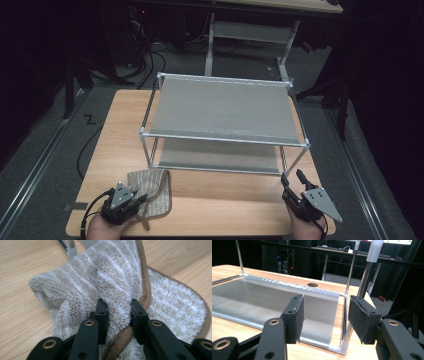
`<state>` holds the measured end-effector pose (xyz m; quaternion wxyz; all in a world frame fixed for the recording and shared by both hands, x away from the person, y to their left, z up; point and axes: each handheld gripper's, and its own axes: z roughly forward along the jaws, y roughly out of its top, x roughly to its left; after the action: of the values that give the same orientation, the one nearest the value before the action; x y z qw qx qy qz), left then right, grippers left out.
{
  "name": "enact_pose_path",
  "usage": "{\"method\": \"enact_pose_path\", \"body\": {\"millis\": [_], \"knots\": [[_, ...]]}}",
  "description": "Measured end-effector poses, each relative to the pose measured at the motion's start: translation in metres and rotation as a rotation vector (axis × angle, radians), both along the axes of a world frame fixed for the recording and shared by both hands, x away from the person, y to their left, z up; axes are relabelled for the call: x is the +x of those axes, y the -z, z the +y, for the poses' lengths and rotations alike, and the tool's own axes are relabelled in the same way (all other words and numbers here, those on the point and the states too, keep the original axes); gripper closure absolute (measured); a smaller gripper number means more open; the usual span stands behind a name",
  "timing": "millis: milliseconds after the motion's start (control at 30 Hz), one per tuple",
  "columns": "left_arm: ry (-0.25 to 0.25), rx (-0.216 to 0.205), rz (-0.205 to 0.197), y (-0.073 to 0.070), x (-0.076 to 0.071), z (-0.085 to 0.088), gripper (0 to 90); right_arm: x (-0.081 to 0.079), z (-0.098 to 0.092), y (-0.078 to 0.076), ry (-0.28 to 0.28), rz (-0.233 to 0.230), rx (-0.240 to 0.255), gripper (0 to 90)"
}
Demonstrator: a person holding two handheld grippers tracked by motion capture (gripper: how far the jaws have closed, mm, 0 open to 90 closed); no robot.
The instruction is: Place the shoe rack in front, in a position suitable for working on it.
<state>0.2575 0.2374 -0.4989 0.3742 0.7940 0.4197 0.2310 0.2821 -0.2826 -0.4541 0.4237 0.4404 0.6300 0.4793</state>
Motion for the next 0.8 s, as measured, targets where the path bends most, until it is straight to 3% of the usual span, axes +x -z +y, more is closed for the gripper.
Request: {"method": "enact_pose_path", "body": {"millis": [67,367,633,733,800], "knots": [[0.001,0.007,-0.063,-0.005,-0.004,-0.001,73.5,0.0,0.0,0.0,0.002,0.002,0.004,47.1],[-0.065,-0.095,-0.31,-0.03,-0.022,0.011,73.6,0.0,-0.002,0.001,0.004,0.008,0.009,47.5],[-0.064,-0.099,-0.451,-0.059,-0.012,0.008,73.6,0.002,0.0,0.003,-0.001,0.017,0.014,47.8],[-0.065,-0.097,-0.486,-0.071,-0.001,0.004,73.5,0.002,0.0,0.003,-0.005,0.019,0.016,47.8],[-0.073,-0.089,-0.484,-0.074,0.008,0.001,73.4,0.002,0.001,0.003,-0.006,0.022,0.018,47.8]]}}
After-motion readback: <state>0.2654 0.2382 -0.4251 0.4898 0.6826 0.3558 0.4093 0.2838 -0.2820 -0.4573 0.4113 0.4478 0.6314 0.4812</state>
